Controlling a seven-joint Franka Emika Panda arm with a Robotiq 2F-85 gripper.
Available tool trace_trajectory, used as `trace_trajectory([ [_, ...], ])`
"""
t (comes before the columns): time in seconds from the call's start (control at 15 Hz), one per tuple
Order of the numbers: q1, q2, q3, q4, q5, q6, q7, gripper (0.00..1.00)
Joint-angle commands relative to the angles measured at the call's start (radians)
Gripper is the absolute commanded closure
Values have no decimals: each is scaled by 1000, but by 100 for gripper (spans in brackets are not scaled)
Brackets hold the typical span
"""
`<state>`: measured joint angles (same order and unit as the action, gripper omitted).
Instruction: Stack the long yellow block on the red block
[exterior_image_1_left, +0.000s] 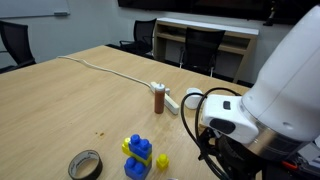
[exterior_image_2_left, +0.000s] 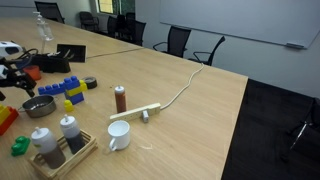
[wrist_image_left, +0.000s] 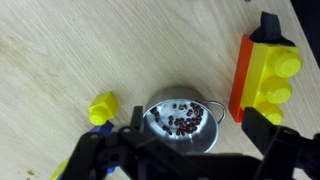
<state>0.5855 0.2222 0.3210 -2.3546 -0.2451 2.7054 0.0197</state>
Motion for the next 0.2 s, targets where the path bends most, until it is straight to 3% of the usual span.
trace_trajectory([
  [0.0,-21,0,21,1,-6,-3,3,0],
  [0.13,-21,0,21,1,-6,-3,3,0],
])
